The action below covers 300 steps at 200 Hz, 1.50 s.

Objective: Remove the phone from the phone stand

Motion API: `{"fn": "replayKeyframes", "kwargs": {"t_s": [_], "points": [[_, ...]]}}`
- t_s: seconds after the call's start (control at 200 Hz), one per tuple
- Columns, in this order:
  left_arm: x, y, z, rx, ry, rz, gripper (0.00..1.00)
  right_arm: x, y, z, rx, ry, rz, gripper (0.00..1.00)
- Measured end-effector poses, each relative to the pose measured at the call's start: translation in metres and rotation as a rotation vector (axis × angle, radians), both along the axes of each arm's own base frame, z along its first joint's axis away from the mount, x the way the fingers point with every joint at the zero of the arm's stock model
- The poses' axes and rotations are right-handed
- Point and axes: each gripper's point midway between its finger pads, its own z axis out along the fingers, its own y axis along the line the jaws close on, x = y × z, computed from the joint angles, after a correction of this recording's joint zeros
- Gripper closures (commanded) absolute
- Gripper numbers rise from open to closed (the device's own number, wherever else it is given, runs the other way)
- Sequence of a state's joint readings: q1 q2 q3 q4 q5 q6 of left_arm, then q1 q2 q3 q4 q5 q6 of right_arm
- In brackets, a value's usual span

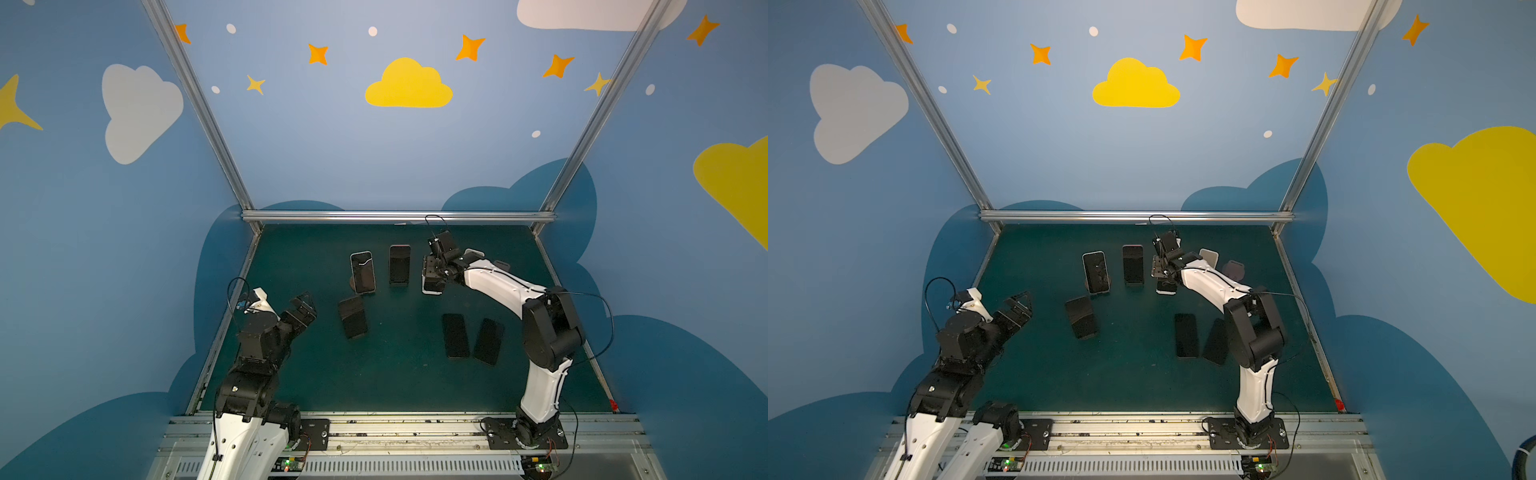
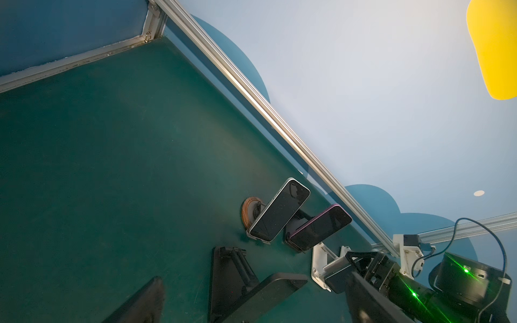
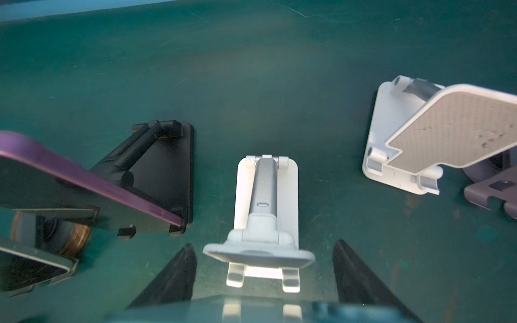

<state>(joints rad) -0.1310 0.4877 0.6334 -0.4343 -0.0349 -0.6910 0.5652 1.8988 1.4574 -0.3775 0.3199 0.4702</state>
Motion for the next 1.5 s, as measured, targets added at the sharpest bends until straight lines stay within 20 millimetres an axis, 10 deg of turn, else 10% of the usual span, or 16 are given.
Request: {"fn": "replayKeyframes", "kwargs": {"t_s": [0.35,1.502], "points": [[0.0,0.0,0.001,0.0,-0.002,0.0,0.0,-0.016,0.003,-0.006,-0.004,0.063,0.02,0.29],[-0.004,-0.001,0.005,0.0,-0.022,-0.009,0.0,-0.071,0.017,0.069,0.085,-0.003,0.118,0.29]]}}
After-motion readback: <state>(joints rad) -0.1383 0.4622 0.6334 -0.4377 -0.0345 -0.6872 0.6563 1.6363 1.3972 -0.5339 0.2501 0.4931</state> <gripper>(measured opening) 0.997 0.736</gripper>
